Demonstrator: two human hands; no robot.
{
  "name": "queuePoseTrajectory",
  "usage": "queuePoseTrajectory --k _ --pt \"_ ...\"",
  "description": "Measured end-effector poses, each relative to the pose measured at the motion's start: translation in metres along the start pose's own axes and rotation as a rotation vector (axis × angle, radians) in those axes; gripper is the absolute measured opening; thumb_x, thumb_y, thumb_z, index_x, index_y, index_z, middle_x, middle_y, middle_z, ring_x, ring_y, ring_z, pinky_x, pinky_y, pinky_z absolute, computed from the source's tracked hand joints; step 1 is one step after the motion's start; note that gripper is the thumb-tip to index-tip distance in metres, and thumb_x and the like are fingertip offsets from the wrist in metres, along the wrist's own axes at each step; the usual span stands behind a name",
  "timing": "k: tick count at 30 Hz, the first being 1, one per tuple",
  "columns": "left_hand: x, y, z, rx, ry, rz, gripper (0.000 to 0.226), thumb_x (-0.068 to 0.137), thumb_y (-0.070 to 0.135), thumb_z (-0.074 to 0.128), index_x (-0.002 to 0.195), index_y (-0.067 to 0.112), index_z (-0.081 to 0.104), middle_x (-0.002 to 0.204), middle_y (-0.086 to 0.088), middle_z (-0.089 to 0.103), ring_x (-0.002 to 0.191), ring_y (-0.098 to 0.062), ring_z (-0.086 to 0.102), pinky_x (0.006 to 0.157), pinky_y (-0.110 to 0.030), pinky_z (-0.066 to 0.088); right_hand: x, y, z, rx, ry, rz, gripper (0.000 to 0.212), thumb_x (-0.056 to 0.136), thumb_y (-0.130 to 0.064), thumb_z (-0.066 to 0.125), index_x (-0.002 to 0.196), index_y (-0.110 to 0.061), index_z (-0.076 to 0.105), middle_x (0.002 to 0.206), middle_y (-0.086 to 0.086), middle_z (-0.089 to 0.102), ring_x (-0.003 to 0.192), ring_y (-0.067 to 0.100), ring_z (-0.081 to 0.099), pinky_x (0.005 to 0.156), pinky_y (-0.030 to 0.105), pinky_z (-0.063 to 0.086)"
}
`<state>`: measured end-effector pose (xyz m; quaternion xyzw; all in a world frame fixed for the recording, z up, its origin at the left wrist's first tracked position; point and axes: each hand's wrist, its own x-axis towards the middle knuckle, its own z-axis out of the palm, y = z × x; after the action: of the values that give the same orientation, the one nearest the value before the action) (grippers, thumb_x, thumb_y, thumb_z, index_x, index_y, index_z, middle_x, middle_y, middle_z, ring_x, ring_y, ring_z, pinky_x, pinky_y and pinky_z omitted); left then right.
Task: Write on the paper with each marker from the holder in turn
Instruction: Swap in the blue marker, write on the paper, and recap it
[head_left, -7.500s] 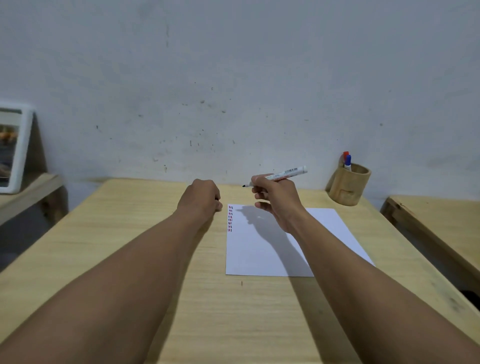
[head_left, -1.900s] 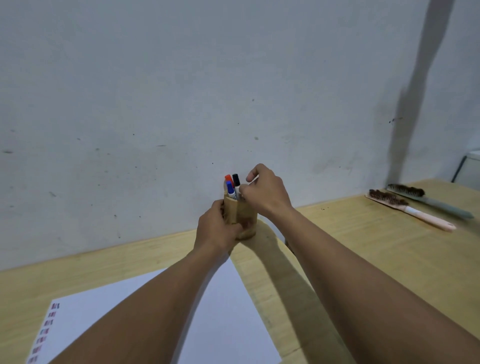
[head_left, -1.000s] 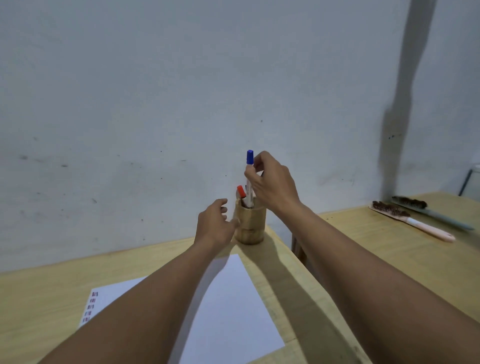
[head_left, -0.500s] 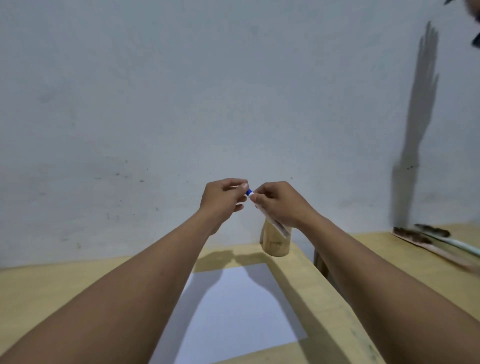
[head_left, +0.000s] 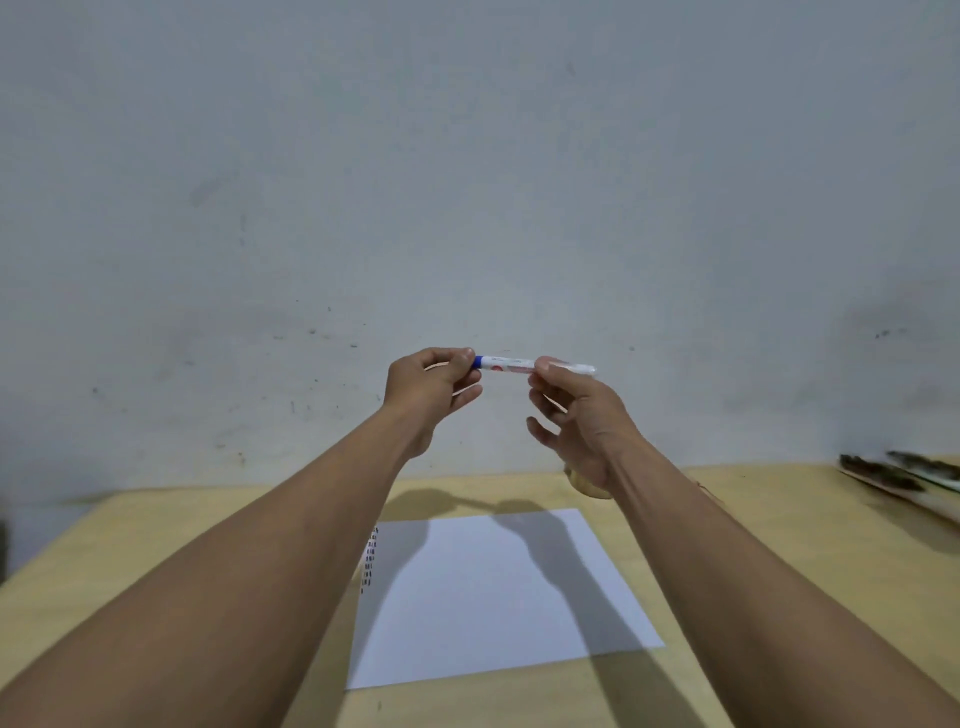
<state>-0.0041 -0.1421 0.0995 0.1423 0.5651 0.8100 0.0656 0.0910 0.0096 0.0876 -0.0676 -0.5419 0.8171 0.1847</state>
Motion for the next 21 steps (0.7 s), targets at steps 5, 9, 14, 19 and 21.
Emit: queuePoseTrajectory --k 5,9,14,19,21 --pt "-0.009 0.007 -0.009 0.054 -0.084 0.025 0.008 0.091 0.008 0.070 0.095 0.002 0.073 0.090 -0.014 0.073 0.078 -0.018 0.072 0.078 -0.032 0.062 -0.002 0.020 0.032 0.004 0.043 -0.028 0.007 0.092 -0.026 0.075 0.097 -0.023 0.076 0.082 -0.006 0.073 0.089 0.013 0.058 0.071 0.030 0.047" --pt "-0.009 0.012 -0.023 0.143 -0.137 0.008 0.017 0.091 0.013 0.070 0.098 -0.003 0.072 0.085 -0.011 0.072 0.073 -0.016 0.071 0.074 -0.031 0.063 -0.002 0.029 0.047 -0.045 0.001 -0.048 0.007 0.093 -0.024 0.073 0.096 -0.019 0.075 0.081 -0.004 0.074 0.082 0.010 0.061 0.073 0.027 0.050" --pt "-0.006 0.015 -0.055 0.214 -0.030 -0.051 0.026 0.091 0.020 0.072 0.091 -0.007 0.072 0.075 -0.013 0.069 0.066 -0.019 0.067 0.072 -0.033 0.063 -0.001 0.039 0.056 -0.084 -0.014 -0.093 0.004 0.092 -0.015 0.071 0.094 -0.013 0.073 0.077 0.001 0.073 0.072 0.009 0.065 0.071 0.025 0.052" --pt "-0.005 -0.002 -0.099 0.638 0.050 0.056 0.012 0.085 0.018 0.078 0.083 0.006 0.077 0.080 -0.009 0.073 0.069 -0.017 0.070 0.073 -0.033 0.063 -0.004 0.058 0.060 -0.162 -0.046 -0.037 0.008 0.091 -0.016 0.069 0.098 -0.012 0.071 0.077 0.002 0.072 0.067 0.011 0.063 0.064 0.026 0.052" --pt "-0.007 -0.015 -0.111 0.777 0.111 0.075 0.014 0.078 0.016 0.082 0.086 0.007 0.076 0.078 -0.009 0.076 0.065 -0.018 0.070 0.071 -0.035 0.062 -0.005 0.069 0.063 -0.164 -0.055 -0.008 0.009 0.091 -0.015 0.068 0.100 -0.012 0.071 0.079 0.003 0.072 0.067 0.012 0.063 0.063 0.026 0.052"
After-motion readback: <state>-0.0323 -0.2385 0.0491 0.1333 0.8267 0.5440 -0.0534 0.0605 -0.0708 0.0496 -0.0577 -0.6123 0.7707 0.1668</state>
